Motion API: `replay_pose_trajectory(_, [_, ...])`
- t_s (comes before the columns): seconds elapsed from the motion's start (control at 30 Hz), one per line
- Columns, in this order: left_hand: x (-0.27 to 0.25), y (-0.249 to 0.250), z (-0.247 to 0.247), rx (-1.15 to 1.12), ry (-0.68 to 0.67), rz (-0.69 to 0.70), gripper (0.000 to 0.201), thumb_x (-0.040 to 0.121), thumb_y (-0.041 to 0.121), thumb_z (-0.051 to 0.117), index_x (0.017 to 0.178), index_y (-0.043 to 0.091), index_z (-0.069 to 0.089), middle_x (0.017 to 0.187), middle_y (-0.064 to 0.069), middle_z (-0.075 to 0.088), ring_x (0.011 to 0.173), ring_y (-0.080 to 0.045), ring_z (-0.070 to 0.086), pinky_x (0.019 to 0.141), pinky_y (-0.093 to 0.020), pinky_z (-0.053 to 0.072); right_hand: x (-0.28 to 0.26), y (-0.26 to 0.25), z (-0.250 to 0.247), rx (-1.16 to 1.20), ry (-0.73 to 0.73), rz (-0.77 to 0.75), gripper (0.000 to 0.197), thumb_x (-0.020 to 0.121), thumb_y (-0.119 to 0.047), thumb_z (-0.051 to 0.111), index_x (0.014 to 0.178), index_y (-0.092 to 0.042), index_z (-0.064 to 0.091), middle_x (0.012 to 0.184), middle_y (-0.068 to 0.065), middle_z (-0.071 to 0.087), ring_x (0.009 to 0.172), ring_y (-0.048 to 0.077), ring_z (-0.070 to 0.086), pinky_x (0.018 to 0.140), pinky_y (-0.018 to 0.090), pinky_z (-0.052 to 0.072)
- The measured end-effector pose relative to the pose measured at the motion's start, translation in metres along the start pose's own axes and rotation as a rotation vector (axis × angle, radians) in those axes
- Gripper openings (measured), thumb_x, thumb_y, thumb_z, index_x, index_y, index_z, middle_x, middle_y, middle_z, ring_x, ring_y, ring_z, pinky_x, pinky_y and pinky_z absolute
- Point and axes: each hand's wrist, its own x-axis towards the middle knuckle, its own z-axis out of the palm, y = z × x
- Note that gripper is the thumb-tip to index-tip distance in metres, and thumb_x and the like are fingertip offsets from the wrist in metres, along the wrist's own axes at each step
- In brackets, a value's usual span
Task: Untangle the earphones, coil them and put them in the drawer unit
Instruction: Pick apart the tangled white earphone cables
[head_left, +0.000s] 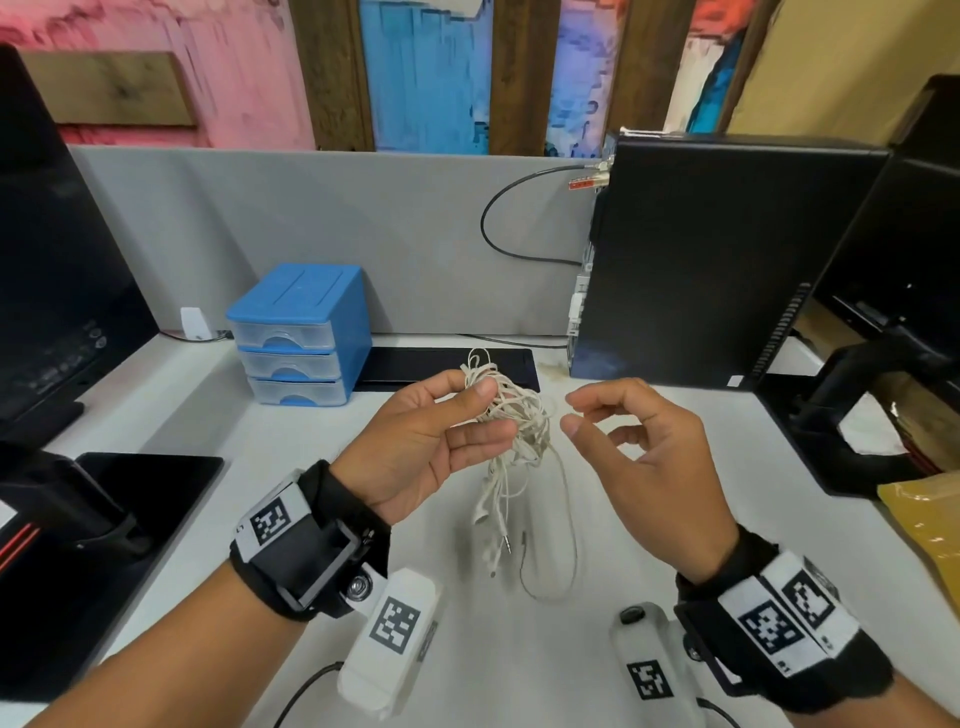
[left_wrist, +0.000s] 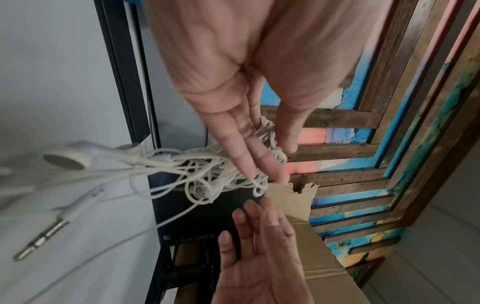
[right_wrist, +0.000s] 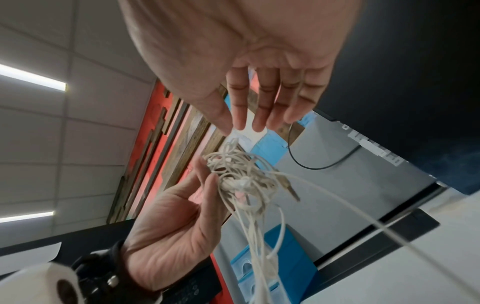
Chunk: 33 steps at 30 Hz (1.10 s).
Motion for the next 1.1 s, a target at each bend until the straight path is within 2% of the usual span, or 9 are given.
replay_pose_trajectory(0.07, [0.0, -0.001, 0.0, 0.014, 0.024, -0.007, 0.021, 0.076, 0.023, 0.068, 0.094, 0.012, 0.063, 0.086, -0.007, 0.074, 0.065, -0.014, 0.073, 0.064, -0.026, 0.06, -0.003, -0.003, 0.001, -0.04, -0.008, -0.082, 0.01, 0.085, -0.017, 0.073, 0.091, -0.025, 0.072, 0.092, -0.011, 0.067, 0.091, 0.015, 0.063, 0.073, 0.019, 0.049])
replay_pose_trajectory(0.17, [-0.002, -0.002, 0.001, 0.08, 0.032, -0.004, 0.029, 0.076, 0.027, 0.069, 0.1, 0.013, 0.063, 0.087, -0.007, 0.074, 0.058, -0.013, 0.07, 0.061, -0.025, 0.059, -0.006, -0.006, 0.002, -0.076, -0.031, -0.157, 0.007, 0.086, -0.017, 0.072, 0.09, -0.022, 0.075, 0.089, -0.008, 0.068, 0.087, 0.017, 0.062, 0.072, 0.017, 0.046])
replay_pose_trajectory(0.33, [-0.005, -0.006, 0.007, 0.194, 0.017, 0.03, 0.031, 0.078, 0.027, 0.07, 0.104, 0.013, 0.062, 0.087, -0.01, 0.075, 0.051, -0.011, 0.066, 0.059, -0.025, 0.058, -0.006, -0.006, 0.004, -0.016, -0.012, -0.142, 0.007, 0.088, -0.021, 0.07, 0.089, -0.023, 0.076, 0.084, -0.005, 0.069, 0.08, 0.019, 0.062, 0.067, 0.022, 0.047])
replay_pose_trajectory(0.57, [-0.008, -0.011, 0.013, 0.246, -0.006, 0.019, 0.037, 0.08, 0.033, 0.068, 0.108, 0.01, 0.061, 0.088, -0.012, 0.074, 0.048, -0.014, 0.064, 0.057, -0.026, 0.055, -0.005, 0.004, 0.005, -0.077, -0.002, -0.134, 0.009, 0.088, -0.016, 0.071, 0.092, -0.022, 0.076, 0.086, -0.009, 0.069, 0.076, 0.015, 0.061, 0.059, 0.029, 0.049])
replay_pose_trajectory(0.7, [-0.008, -0.012, 0.013, 0.264, 0.005, 0.011, 0.032, 0.079, 0.034, 0.068, 0.102, 0.013, 0.064, 0.089, -0.014, 0.072, 0.044, -0.015, 0.061, 0.055, -0.026, 0.053, -0.007, 0.007, 0.005, -0.19, -0.032, -0.193, 0.014, 0.083, -0.02, 0.076, 0.094, -0.029, 0.077, 0.085, -0.012, 0.065, 0.075, 0.012, 0.059, 0.056, 0.02, 0.045])
replay_pose_trajectory(0.8, [-0.009, -0.013, 0.013, 0.269, -0.001, 0.016, 0.028, 0.075, 0.029, 0.077, 0.097, 0.016, 0.065, 0.091, -0.014, 0.073, 0.044, -0.016, 0.059, 0.052, -0.026, 0.051, -0.006, 0.008, 0.004, -0.237, -0.03, -0.191, 0.009, 0.082, -0.022, 0.077, 0.089, -0.028, 0.077, 0.084, -0.013, 0.065, 0.074, 0.01, 0.059, 0.057, 0.019, 0.044])
replay_pose_trajectory(0.93, [-0.008, -0.019, 0.016, 0.49, 0.115, 0.106, 0.044, 0.069, 0.012, 0.087, 0.104, 0.014, 0.061, 0.085, -0.004, 0.076, 0.054, -0.015, 0.063, 0.043, -0.022, 0.045, -0.005, 0.01, 0.004, -0.251, -0.056, -0.14, 0.002, 0.085, -0.024, 0.073, 0.085, -0.025, 0.073, 0.084, -0.014, 0.066, 0.079, 0.01, 0.061, 0.057, 0.029, 0.05])
replay_pose_trajectory(1.03, [-0.005, -0.026, 0.013, 0.57, 0.209, 0.187, 0.034, 0.071, 0.006, 0.084, 0.098, 0.012, 0.064, 0.079, -0.003, 0.075, 0.049, -0.007, 0.063, 0.041, -0.013, 0.041, -0.004, 0.006, 0.004, -0.18, -0.09, -0.021, 0.007, 0.09, -0.021, 0.066, 0.083, -0.021, 0.066, 0.086, -0.01, 0.068, 0.083, 0.011, 0.063, 0.068, 0.028, 0.054])
replay_pose_trajectory(1.1, [-0.003, -0.028, 0.008, 0.662, 0.237, 0.205, 0.027, 0.073, 0.006, 0.083, 0.093, 0.014, 0.066, 0.081, -0.004, 0.075, 0.047, -0.001, 0.06, 0.042, -0.01, 0.04, 0.0, 0.002, 0.001, -0.033, -0.103, 0.028, 0.011, 0.092, -0.014, 0.064, 0.082, -0.016, 0.062, 0.082, -0.002, 0.07, 0.082, 0.014, 0.067, 0.074, 0.028, 0.054])
